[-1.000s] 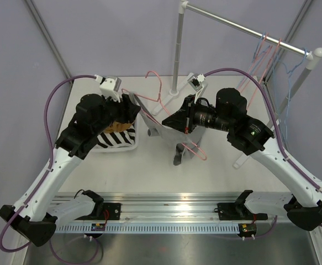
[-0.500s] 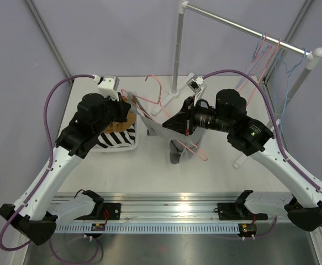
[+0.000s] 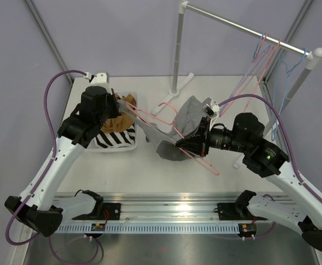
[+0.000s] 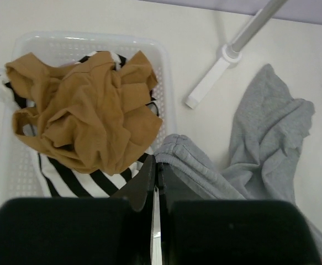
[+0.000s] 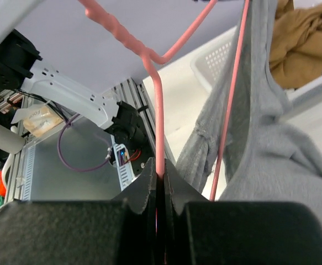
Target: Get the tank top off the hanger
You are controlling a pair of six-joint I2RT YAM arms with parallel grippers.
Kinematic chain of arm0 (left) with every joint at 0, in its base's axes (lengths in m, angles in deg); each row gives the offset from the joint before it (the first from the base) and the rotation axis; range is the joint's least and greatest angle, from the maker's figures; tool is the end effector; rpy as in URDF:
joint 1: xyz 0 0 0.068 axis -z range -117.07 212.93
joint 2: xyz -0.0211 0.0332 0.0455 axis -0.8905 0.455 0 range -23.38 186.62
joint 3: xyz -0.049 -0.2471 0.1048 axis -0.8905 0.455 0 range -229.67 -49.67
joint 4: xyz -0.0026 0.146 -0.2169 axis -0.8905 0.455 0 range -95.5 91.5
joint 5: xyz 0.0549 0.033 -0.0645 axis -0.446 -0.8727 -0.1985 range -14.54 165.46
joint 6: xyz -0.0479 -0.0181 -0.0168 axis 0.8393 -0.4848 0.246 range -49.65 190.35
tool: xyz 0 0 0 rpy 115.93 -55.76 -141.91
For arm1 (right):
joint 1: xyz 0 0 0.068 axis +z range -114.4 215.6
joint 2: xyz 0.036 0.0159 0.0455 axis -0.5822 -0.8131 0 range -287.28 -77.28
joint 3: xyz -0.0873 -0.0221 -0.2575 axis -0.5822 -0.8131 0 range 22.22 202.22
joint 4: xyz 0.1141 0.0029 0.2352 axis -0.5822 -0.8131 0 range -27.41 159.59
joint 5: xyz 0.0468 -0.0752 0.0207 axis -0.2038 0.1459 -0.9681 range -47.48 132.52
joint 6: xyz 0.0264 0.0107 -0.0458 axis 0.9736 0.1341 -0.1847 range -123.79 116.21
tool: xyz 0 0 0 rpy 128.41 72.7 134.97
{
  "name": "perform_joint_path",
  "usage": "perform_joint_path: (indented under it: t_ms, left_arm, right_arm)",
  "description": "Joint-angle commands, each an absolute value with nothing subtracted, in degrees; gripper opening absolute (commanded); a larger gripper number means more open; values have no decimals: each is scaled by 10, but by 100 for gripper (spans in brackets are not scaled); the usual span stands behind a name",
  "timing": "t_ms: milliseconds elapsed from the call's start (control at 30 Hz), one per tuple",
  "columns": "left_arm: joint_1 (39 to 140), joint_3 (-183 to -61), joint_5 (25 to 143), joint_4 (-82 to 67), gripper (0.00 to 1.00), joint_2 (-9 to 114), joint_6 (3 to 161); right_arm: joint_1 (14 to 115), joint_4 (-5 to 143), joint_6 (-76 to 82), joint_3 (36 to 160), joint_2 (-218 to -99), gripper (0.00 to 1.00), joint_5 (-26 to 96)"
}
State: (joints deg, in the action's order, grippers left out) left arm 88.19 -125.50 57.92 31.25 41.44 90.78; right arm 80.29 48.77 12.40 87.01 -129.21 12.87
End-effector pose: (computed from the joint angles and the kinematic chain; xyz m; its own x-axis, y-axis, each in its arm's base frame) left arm 0.2161 -0.0901 0.4113 -0.4244 -0.1678 -0.8898 0.0140 0.9813 -0.1917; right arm 0.1203 0.1438 0.4199 -0.3619 -0.0172 -0.9321 -0.8940 0.2896 0.3418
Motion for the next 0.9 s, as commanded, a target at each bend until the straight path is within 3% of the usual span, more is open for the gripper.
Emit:
perform_joint_path:
  t_ms: [0,167,300,400,567,600,700,733,867]
  left_arm:
    - [868,-1257,687,255,0,404,881]
    - [879,-1266,991,211,0,432,843]
    - [898,-1237,1114,150,0,406,834]
    - [929,-1222,1152,153,0,382,810]
    - [983,-1245,1026,224,0,388,747]
    - [988,-1246,995,231,0,394,750]
    - [988,-1268,848,266,0,427,770]
    - [988,-1276,796,279,0,440,773]
    - [988,-1308,774,316,2,478,781]
  right_arm:
    - [809,595,122,850,-1259,0,113]
    - [809,789,155,812,-1274,0,209]
    - [809,1002,188,780,-1318,2,287]
    - [809,1148,177,784,-1376,0,332]
    - [809,1370,120,773,-1437,0,450]
    - [809,1373,107,776,-1444,0,490]
    - [809,1164,123,832,-1416,0,545]
    - [809,1003,144,876,-1409,0,567]
    - [809,732,257,935,-1385,0,676]
